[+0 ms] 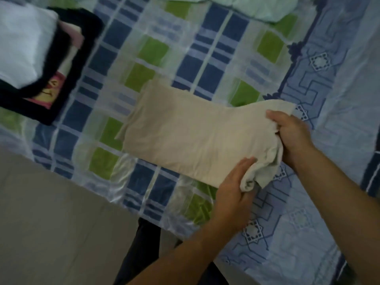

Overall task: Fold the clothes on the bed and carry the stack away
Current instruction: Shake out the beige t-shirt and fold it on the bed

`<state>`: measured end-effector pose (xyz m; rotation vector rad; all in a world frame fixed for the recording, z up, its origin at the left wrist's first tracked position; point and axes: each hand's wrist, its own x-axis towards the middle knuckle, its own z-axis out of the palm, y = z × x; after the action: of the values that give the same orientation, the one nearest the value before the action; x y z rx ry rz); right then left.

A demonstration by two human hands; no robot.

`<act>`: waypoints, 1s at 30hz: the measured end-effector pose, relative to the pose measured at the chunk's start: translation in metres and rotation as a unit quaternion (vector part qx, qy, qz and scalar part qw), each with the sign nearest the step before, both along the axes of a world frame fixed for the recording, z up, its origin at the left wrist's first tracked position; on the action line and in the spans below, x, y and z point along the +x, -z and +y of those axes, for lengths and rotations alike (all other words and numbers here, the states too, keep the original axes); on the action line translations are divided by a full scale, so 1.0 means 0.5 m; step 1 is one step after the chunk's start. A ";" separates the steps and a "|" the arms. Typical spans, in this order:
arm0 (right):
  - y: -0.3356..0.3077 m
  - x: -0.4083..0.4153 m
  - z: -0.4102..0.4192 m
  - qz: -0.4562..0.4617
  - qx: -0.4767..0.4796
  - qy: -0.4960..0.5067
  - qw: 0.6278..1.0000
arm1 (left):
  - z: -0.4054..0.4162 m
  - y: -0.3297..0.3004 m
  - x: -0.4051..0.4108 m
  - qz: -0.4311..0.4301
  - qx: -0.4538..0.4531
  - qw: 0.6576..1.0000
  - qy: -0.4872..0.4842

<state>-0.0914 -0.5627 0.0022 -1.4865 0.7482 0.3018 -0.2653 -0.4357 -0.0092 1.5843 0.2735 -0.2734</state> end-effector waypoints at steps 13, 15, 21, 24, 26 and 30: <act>0.079 0.140 0.534 0.029 -0.123 -0.107 0.986 | 0.467 0.069 0.111 0.238 -0.189 0.891 -0.337; 0.112 0.150 0.581 0.037 -0.160 -0.139 0.977 | 0.507 0.103 0.129 0.288 -0.216 0.865 -0.348; 0.146 0.127 0.621 0.062 -0.117 -0.186 0.974 | 0.566 0.158 0.127 0.392 -0.272 0.825 -0.302; 0.142 0.110 0.610 0.041 -0.067 -0.195 0.978 | 0.578 0.164 0.110 0.416 -0.268 0.822 -0.283; 0.142 0.098 0.612 0.039 -0.042 -0.221 0.974 | 0.587 0.162 0.101 0.431 -0.231 0.835 -0.253; 0.145 0.073 0.577 -0.013 -0.106 -0.259 0.960 | 0.622 0.144 0.089 0.355 -0.013 0.892 -0.279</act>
<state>-0.0549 -0.2745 -0.0701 -1.8779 0.3642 0.6097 -0.2208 -0.1246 -0.0810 1.2580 1.2642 -0.3937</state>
